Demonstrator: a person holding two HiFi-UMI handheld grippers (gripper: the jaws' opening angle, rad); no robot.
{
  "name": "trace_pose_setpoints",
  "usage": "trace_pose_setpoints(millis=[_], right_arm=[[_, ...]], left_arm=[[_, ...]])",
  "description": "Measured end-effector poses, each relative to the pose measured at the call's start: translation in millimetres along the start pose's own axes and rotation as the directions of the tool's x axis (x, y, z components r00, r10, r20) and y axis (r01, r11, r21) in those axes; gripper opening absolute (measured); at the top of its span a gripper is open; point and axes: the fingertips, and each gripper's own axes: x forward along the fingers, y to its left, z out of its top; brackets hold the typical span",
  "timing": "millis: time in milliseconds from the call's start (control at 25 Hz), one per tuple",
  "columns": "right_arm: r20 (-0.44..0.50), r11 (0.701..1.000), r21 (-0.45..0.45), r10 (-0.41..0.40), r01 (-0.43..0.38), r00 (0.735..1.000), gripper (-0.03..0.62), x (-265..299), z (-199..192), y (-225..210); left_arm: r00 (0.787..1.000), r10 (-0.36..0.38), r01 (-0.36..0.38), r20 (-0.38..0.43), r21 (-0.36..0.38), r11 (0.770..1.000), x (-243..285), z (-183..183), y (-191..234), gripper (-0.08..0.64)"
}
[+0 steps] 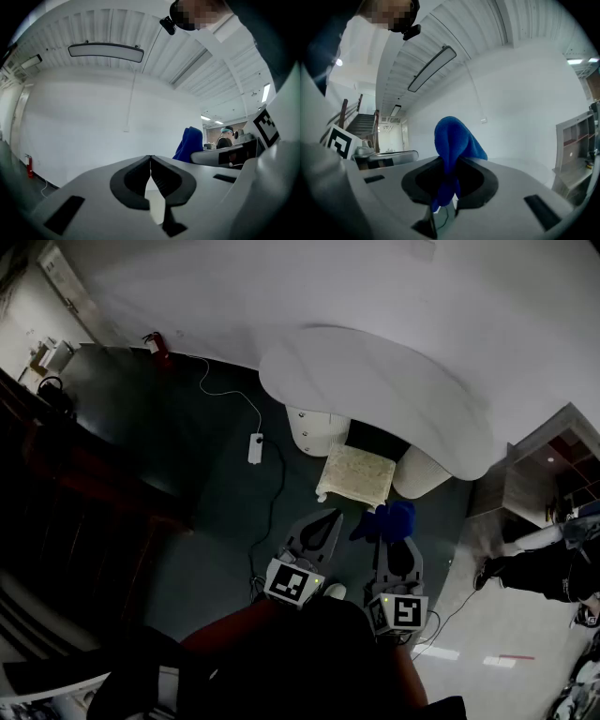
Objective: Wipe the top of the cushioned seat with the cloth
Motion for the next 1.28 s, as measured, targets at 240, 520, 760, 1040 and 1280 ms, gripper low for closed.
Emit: trace_pose_setpoints(millis=[240, 520, 760, 1040, 1280], right_arm=[[0.062, 0.998, 0.004, 0.067, -0.068, 0.996, 0.095, -3.6, 14.7, 5.0], [0.089, 0.994, 0.005, 0.11, -0.11, 0.99, 0.097, -15.1, 17.9, -5.8], [0.109, 0.989, 0.011, 0.147, -0.149, 0.983, 0.097, -23.2, 13.2, -14.2], [0.108, 0.997, 0.007, 0.081, -0.082, 0.991, 0.097, -22.9, 4.9, -34.8], [0.069, 0.999, 0.034, -0.021, 0.019, 0.997, 0.097, -2.0, -1.0, -62.2]], left_arm=[[1.0, -0.012, 0.012, 0.011, -0.006, 1.0, 6.3, 0.0, -11.2, 0.014], [0.999, -0.036, 0.036, 0.031, 0.012, 0.999, 11.7, -1.2, -33.1, 0.015], [0.999, 0.017, -0.017, 0.029, 0.021, 1.0, 9.2, -10.4, -35.1, 0.015], [1.0, 0.013, -0.013, -0.008, 0.033, 0.999, 13.9, -24.7, -18.9, 0.015], [0.998, -0.062, 0.062, -0.008, 0.015, 0.998, 42.2, -28.7, -5.4, 0.015]])
